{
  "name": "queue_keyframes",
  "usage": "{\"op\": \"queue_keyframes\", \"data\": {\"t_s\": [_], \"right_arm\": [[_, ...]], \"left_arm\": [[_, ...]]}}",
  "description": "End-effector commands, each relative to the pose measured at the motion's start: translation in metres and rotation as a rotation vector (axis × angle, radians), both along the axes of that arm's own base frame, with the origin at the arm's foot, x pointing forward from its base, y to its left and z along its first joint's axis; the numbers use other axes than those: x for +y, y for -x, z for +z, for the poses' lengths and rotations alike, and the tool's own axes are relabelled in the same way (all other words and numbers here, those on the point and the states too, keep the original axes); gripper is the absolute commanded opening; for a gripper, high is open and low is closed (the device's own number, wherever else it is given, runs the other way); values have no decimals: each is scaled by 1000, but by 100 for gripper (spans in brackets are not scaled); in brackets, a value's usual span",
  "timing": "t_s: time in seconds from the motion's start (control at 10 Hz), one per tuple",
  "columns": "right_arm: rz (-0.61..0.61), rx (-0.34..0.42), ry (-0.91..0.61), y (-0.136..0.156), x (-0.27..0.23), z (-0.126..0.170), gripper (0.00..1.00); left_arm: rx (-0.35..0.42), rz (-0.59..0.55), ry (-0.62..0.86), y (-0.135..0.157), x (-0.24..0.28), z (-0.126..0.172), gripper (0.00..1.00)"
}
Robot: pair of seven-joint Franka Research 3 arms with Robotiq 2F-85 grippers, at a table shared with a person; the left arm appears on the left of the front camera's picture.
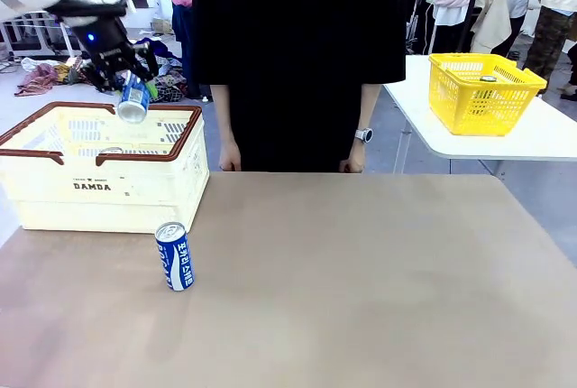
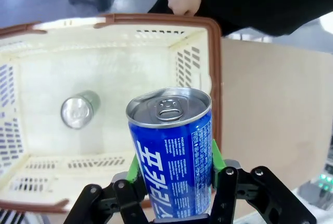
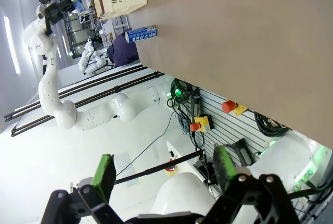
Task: Place the drinks into the Shopping basket.
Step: Pick up one drink and place it into the Shopping basket.
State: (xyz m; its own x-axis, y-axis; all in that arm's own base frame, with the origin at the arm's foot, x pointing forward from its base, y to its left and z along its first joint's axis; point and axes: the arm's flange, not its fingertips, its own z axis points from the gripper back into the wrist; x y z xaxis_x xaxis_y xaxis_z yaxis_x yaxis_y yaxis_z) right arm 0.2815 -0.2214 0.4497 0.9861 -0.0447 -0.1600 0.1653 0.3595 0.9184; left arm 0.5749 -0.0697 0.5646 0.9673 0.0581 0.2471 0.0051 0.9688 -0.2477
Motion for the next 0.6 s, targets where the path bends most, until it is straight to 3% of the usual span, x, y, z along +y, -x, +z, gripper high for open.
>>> {"op": "queue_keyframes", "data": {"t_s": [0.0, 0.2, 0.5], "right_arm": [[-5, 11, -5, 0, 0, 5, 100], [-5, 11, -5, 0, 0, 5, 100], [-5, 11, -5, 0, 0, 5, 100]], "left_arm": [[-22, -70, -35, -17, 8, -21, 0], [-23, -84, -53, -25, 13, -48, 0], [67, -94, -65, -35, 12, -89, 0]]}}
